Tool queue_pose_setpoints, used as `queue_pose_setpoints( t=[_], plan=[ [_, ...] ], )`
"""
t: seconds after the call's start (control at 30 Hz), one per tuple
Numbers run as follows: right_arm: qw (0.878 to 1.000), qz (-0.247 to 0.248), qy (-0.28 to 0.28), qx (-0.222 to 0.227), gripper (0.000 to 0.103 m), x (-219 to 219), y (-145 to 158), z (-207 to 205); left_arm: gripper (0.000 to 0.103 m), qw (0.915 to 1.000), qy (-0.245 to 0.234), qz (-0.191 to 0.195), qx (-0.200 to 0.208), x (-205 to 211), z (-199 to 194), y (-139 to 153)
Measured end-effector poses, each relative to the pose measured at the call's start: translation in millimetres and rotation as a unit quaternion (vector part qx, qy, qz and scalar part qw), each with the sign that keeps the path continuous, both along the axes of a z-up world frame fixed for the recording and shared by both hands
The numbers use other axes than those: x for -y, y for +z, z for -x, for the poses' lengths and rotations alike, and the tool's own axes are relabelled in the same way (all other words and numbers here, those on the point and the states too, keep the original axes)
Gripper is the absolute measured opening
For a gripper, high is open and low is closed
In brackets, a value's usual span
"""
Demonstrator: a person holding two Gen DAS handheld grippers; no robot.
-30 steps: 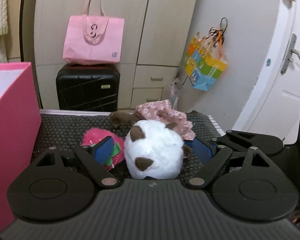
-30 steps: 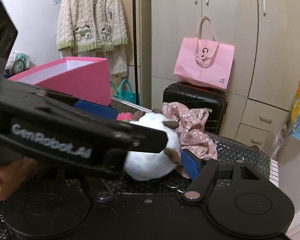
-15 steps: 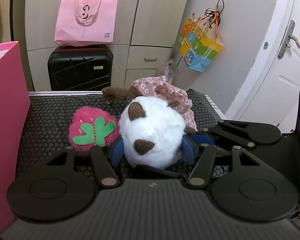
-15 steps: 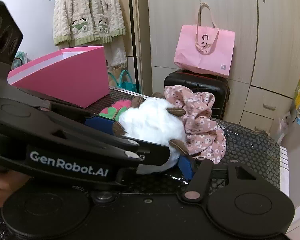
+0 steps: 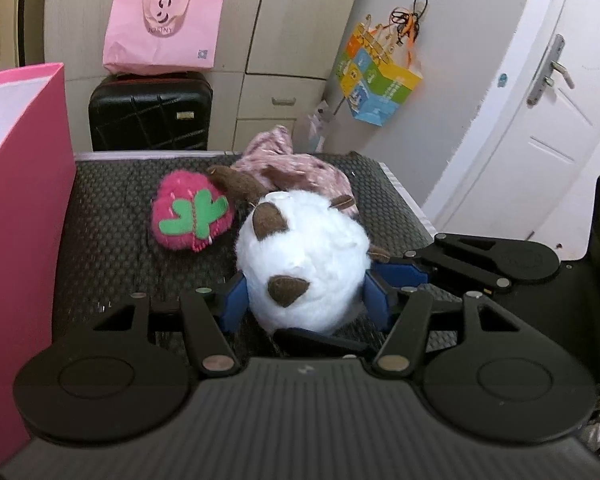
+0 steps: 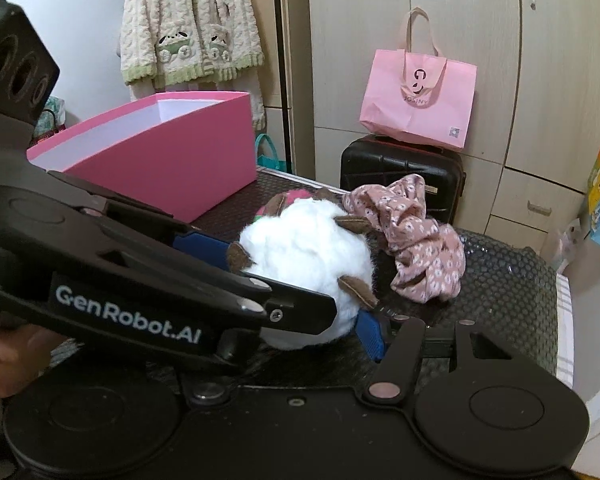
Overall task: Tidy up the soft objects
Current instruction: 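Close the left gripper on the white panda plush's body, then lift the panda with the left gripper and carry it over the pink box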
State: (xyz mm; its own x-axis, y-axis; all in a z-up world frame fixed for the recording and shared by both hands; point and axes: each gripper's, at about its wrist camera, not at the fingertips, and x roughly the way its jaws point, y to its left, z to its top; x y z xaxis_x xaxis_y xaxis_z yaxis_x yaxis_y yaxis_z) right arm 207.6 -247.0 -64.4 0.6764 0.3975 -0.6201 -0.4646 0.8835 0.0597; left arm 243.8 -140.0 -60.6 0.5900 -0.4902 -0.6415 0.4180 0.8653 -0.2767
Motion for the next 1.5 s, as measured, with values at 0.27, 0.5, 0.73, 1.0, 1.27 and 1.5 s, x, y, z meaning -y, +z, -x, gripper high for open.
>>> queue_pose_setpoints(
  t=[0.27,0.5,0.73,1.0,1.27,1.5],
  plan=[
    [0.999,-0.008,-0.033,-0.025,0.066,-13,8,31,0.059,0.9995,-0.025,0.011,-0.013,-17,27,3],
    [0.998,-0.010,-0.051,-0.032,0.066,-22,13,59,0.059,0.9983,-0.052,0.011,-0.023,-27,48,8],
    [0.998,-0.004,-0.055,-0.042,0.066,-33,20,85,0.059,0.9972,-0.065,0.010,-0.037,-36,72,12],
    [0.997,-0.004,-0.046,-0.061,0.066,-49,27,111,0.059,0.9947,-0.078,0.013,-0.066,-54,94,19],
    [0.998,0.005,-0.011,-0.069,0.067,-71,43,130,0.059,0.9901,-0.084,0.032,-0.109,-85,110,27],
    [0.995,0.031,0.035,-0.083,0.067,-101,61,143,0.059,0.9852,-0.088,0.027,-0.144,-113,125,38]
  ],
)
